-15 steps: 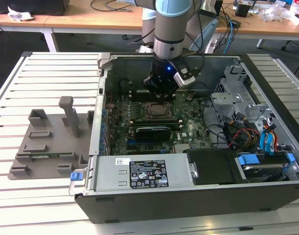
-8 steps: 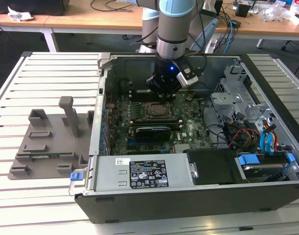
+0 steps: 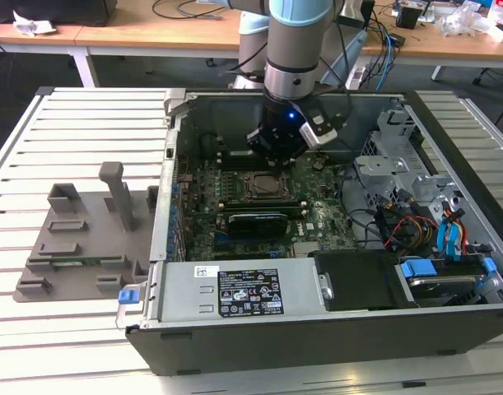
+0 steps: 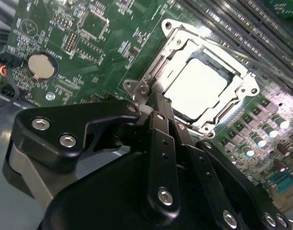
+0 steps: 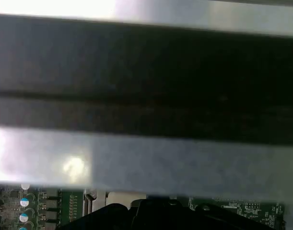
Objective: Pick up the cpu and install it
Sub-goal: 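Install the first cpu locking lever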
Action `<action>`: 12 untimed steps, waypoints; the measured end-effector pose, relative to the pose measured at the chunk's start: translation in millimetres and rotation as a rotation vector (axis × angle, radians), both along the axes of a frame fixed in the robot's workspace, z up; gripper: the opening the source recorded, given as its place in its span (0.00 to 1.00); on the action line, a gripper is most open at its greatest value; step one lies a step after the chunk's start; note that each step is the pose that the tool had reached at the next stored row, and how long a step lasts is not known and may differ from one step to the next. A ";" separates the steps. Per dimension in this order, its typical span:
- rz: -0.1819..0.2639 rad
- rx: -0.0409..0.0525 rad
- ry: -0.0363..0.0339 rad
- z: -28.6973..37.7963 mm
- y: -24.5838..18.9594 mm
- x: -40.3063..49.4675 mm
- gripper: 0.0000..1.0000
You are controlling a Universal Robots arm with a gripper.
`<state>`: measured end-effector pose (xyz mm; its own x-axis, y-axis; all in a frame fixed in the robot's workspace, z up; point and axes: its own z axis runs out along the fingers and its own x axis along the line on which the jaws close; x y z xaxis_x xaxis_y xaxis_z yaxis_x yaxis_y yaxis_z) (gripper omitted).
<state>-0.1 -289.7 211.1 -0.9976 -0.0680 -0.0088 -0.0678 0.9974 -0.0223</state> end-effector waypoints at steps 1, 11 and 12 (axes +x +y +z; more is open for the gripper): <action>0.000 0.0000 0.0000 0.0 -1.4 0.0 0.11; 0.000 -0.0002 0.0001 0.1 -18.8 0.0 0.11; 0.000 -0.0001 0.0001 0.0 -19.8 0.0 0.11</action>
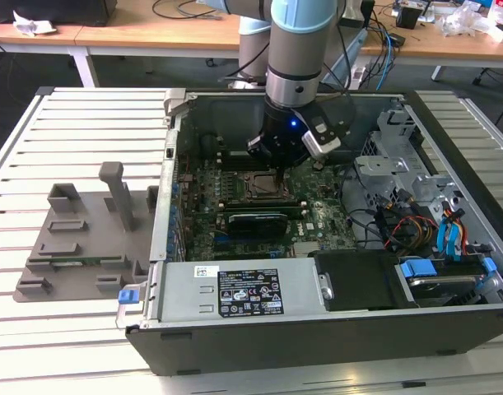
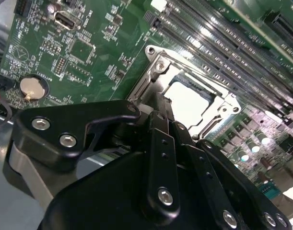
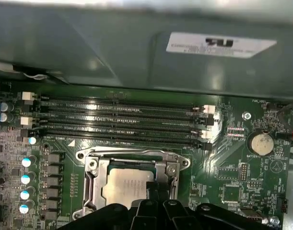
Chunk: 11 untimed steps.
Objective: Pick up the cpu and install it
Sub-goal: 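Install the first cpu locking lever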
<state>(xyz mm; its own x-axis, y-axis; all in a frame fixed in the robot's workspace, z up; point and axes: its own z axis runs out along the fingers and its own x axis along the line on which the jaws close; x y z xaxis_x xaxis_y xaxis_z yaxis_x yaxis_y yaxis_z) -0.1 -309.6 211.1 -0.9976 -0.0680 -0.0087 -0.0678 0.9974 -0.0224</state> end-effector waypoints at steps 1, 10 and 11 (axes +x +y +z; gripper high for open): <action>0.000 0.0000 0.0000 0.0 -1.3 0.0 0.11; 0.000 -0.0004 -0.0017 8.6 -3.9 0.1 0.11; 0.000 -0.0004 -0.0022 11.3 -4.0 0.0 0.11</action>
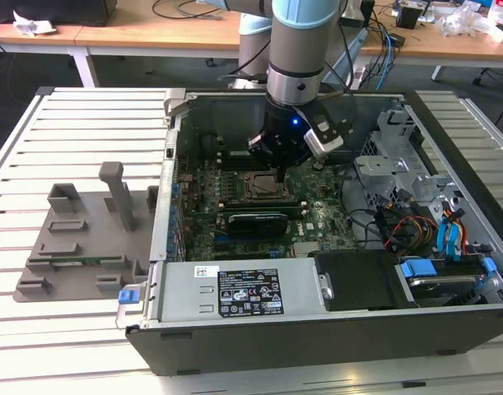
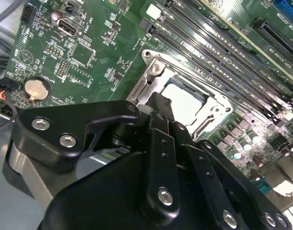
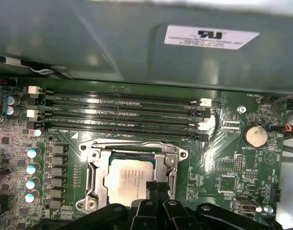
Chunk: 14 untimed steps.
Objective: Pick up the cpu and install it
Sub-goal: 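Install the first cpu locking lever, then install the second cpu locking lever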
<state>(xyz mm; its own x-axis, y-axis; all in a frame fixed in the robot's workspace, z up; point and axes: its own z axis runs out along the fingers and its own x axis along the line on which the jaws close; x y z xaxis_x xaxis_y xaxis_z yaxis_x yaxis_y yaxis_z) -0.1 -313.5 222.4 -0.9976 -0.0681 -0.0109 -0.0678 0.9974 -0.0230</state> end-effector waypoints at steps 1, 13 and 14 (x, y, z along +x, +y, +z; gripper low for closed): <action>0.000 0.0000 -0.0006 3.7 0.0 0.0 0.11; 0.000 -0.0001 -0.0016 19.1 0.0 0.0 0.11; 0.000 0.0000 -0.0016 19.1 0.0 0.0 0.11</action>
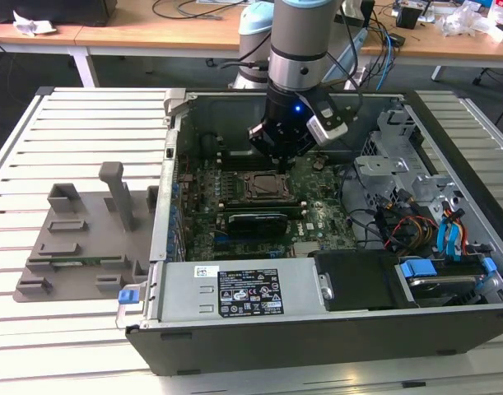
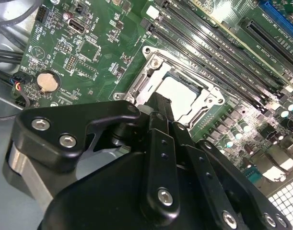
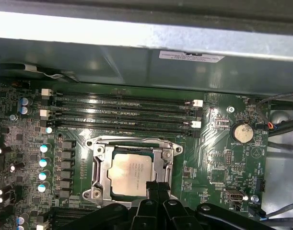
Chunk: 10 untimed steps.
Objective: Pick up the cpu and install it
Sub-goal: 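Install the second cpu locking lever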
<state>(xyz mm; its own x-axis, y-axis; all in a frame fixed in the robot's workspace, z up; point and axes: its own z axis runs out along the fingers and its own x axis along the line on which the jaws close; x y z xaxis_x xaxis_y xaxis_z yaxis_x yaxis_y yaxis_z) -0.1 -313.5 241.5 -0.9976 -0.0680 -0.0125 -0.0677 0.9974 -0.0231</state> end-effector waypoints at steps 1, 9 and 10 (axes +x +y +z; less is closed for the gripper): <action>0.000 0.0000 0.0000 0.1 0.0 0.0 0.11; 0.000 -0.0001 0.0000 0.1 -9.2 0.0 0.11; 0.000 0.0000 -0.0001 0.1 -11.3 0.0 0.11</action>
